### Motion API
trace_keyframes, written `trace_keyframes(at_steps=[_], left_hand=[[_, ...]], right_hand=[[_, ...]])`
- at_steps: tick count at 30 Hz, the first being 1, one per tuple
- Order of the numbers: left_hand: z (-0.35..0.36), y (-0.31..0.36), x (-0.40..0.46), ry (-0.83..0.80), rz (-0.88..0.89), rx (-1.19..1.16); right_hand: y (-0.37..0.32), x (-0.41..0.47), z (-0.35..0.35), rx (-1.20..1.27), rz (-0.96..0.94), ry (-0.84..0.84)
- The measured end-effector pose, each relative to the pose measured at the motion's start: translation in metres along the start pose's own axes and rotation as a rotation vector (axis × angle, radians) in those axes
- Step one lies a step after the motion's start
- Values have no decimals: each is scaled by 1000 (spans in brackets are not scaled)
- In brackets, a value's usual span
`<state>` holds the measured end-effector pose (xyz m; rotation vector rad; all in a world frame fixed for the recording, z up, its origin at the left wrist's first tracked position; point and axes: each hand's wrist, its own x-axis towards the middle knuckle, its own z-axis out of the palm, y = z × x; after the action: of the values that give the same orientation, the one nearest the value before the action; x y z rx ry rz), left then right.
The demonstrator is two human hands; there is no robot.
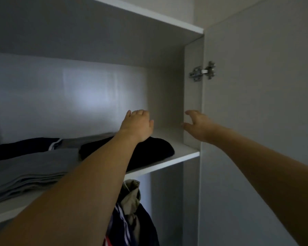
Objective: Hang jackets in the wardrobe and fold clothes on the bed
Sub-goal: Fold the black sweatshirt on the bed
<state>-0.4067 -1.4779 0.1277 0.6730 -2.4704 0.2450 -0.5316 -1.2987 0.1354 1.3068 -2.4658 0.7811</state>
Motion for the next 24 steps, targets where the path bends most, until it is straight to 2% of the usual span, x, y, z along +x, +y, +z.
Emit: trace_keyframes(at_steps=[3, 6, 12, 18, 24], left_hand=[[-6, 41, -19, 18, 149, -15], [-21, 91, -40, 4, 204, -87], [-78, 218, -108, -9, 420, -161], [-147, 349, -201, -3, 646, -304], [-213, 490, -329, -70, 775, -509]], right_hand=[[8, -63, -28, 1, 81, 29], [20, -125, -66, -93, 139, 25], [55, -269, -152, -206, 326, 92], [85, -434, -237, -307, 515, 192], [107, -622, -326, -454, 685, 228]])
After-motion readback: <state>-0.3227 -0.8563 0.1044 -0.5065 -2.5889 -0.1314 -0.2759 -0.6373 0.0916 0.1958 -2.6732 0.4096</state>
